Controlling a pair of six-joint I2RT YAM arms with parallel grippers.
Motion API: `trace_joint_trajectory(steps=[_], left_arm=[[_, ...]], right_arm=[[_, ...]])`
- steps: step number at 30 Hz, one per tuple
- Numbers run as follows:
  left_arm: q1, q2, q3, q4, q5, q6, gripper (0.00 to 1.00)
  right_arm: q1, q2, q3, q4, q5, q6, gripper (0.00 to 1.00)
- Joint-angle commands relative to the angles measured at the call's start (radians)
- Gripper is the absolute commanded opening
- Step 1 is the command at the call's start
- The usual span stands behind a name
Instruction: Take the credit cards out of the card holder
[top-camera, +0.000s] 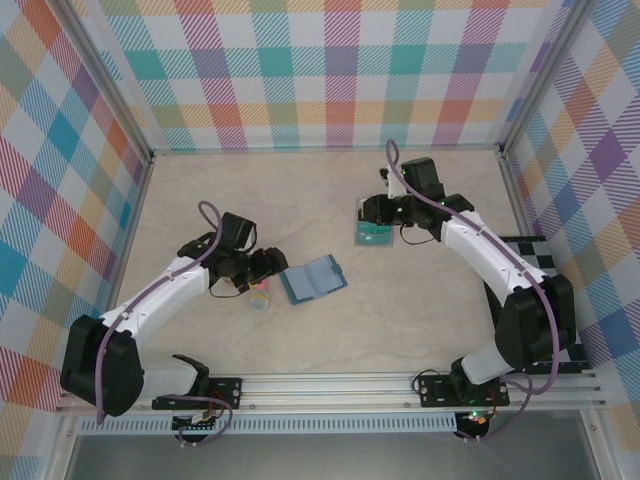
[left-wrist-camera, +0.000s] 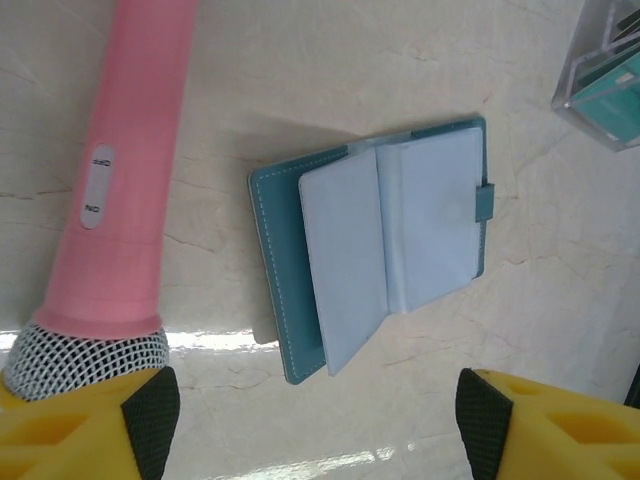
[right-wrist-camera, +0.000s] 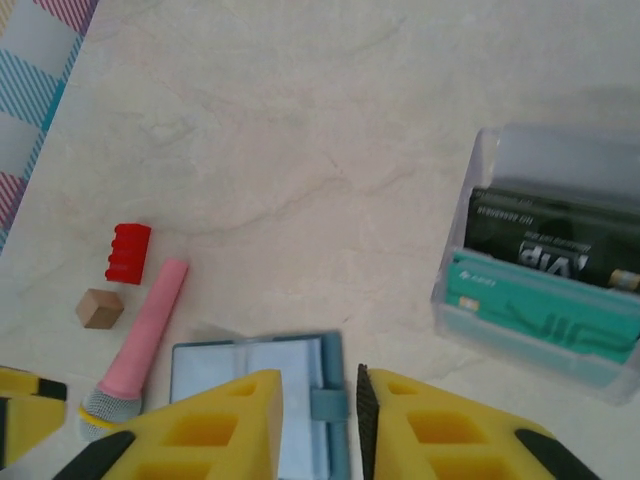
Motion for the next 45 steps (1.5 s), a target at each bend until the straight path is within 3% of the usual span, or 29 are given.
trace_joint_trajectory(steps=[1, 4, 8, 16, 20, 28, 41, 45], left_arm=[[-0.024, 0.051, 0.013, 0.035, 0.026, -0.02, 0.7], [-0.041, 0.099, 0.031, 0.048, 0.032, -0.02, 0.64], [-0.063, 0.173, 0.058, 0.045, 0.046, -0.015, 0.44], [-0.091, 0.271, 0.074, 0.043, 0.012, -0.02, 0.45], [-0.096, 0.291, 0.084, 0.073, 0.032, -0.018, 0.33], [-0.099, 0.321, 0.109, 0.085, 0.039, -0.01, 0.28], [-0.109, 0.389, 0.139, 0.156, 0.1, -0.003, 0.08], [-0.117, 0.418, 0.155, 0.165, 0.113, 0.001, 0.07]], right_arm=[[0.039, 0.018, -0.028, -0.021, -0.049, 0.153, 0.31], [0.086, 0.053, -0.038, -0.013, -0.048, 0.165, 0.33], [0.151, 0.123, -0.019, -0.015, -0.043, 0.186, 0.33], [0.233, 0.248, 0.024, -0.028, 0.017, 0.21, 0.33], [0.249, 0.312, 0.034, -0.041, 0.025, 0.211, 0.29], [0.26, 0.371, 0.028, -0.037, 0.032, 0.218, 0.28], [0.261, 0.426, 0.016, -0.058, 0.034, 0.228, 0.24], [0.261, 0.446, 0.002, -0.054, 0.032, 0.234, 0.22]])
